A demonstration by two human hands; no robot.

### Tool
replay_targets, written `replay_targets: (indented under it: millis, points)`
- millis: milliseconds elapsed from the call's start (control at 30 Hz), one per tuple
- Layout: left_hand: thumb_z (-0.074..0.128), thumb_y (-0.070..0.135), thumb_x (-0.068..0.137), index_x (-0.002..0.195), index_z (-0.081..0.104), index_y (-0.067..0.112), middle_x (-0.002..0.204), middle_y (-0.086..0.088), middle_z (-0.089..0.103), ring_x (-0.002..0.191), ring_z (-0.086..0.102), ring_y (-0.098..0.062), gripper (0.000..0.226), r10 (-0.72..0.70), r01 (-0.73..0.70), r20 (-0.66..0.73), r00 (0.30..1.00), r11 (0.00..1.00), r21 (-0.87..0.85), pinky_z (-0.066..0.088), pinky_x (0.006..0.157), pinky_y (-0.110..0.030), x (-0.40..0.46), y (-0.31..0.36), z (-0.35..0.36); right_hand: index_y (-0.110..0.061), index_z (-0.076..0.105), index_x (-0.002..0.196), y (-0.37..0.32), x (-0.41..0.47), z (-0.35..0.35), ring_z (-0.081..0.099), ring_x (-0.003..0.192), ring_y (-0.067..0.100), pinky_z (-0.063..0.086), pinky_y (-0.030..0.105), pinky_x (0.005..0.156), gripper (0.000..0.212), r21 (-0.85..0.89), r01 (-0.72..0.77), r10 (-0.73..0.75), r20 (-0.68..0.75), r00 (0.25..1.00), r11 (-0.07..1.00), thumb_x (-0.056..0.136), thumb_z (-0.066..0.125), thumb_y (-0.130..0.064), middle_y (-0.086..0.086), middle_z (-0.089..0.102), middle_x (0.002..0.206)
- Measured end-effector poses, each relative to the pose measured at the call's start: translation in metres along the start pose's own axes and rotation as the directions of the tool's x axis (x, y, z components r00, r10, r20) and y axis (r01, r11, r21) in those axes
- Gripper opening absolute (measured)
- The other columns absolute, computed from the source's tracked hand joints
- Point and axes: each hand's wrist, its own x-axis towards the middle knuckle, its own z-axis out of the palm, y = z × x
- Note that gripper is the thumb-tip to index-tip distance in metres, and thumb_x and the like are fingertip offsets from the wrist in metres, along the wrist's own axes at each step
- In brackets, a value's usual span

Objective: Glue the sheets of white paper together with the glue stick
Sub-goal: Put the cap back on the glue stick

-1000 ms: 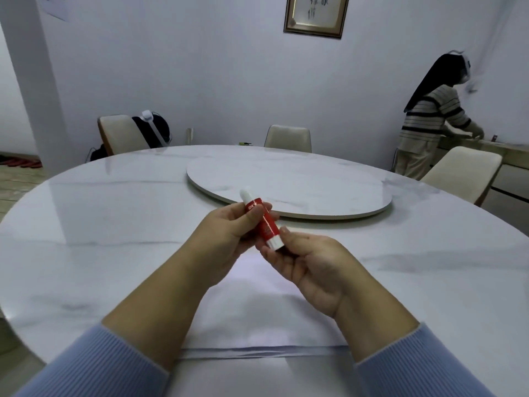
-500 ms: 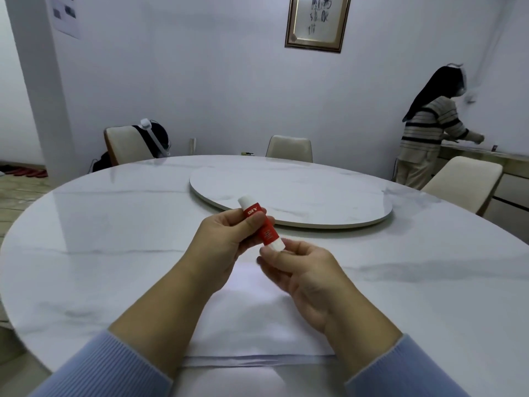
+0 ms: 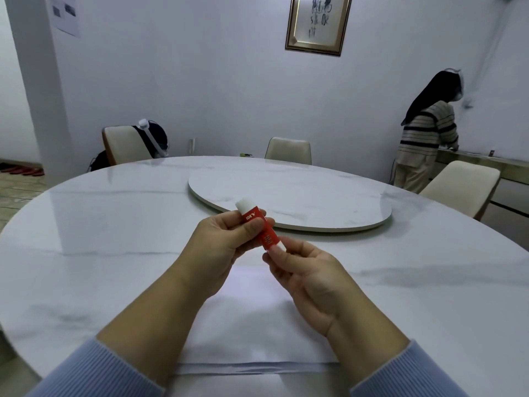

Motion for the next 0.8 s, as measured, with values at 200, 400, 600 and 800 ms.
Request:
replay_targets:
  millis: [200, 400, 600, 800]
  points:
    - [0.068, 0.017, 0.061, 0.088, 0.070, 0.005, 0.080, -0.005, 0.076, 0.077, 0.072, -0.014, 0.029, 0.004, -0.004, 0.002, 1.000, 0.999, 0.049, 0.057, 0.069, -0.020, 0.000, -0.002, -0.001, 0.012, 0.058, 0.097, 0.000, -0.001, 0.001, 0.065, 0.046, 0.016, 0.055, 0.019, 0.047, 0.039, 0.012, -0.149, 0.148, 0.011, 0.989, 0.989, 0.094, 0.052, -0.027, 0.023, 0.068, 0.075]
    - [0.068, 0.017, 0.061, 0.089, 0.070, 0.004, 0.081, -0.005, 0.077, 0.077, 0.072, -0.015, 0.030, 0.017, -0.016, -0.009, 1.000, 0.997, 0.079, 0.058, 0.072, -0.021, 0.002, -0.005, -0.002, 0.008, 0.058, 0.108, 0.004, 0.000, 0.004, 0.069, 0.056, 0.021, 0.058, 0.023, 0.052, 0.040, 0.012, -0.126, 0.126, 0.014, 0.992, 0.992, 0.083, 0.065, -0.022, 0.022, 0.068, 0.078]
    - [0.067, 0.016, 0.062, 0.092, 0.068, 0.002, 0.081, -0.007, 0.076, 0.076, 0.072, -0.015, 0.033, 0.018, -0.017, -0.028, 0.999, 0.999, 0.034, 0.058, 0.069, -0.020, 0.005, -0.007, -0.003, 0.003, 0.058, 0.100, 0.005, -0.001, 0.004, 0.065, 0.061, 0.019, 0.057, 0.020, 0.057, 0.018, -0.079, 0.034, -0.040, -0.080, 0.996, 0.996, 0.083, 0.064, 0.004, 0.015, 0.063, 0.080]
    - [0.061, 0.031, 0.083, 0.095, 0.064, 0.012, 0.085, -0.004, 0.068, 0.082, 0.066, -0.018, 0.022, 0.044, -0.012, -0.271, 0.962, 0.993, 0.119, 0.054, 0.077, -0.029, 0.012, -0.010, -0.010, -0.020, 0.057, 0.101, -0.015, 0.019, -0.009, 0.060, 0.095, 0.016, 0.051, 0.027, 0.080, 0.027, -0.786, 0.170, -0.397, -0.103, 0.912, 0.594, 0.082, 0.069, -0.005, 0.000, 0.062, 0.112]
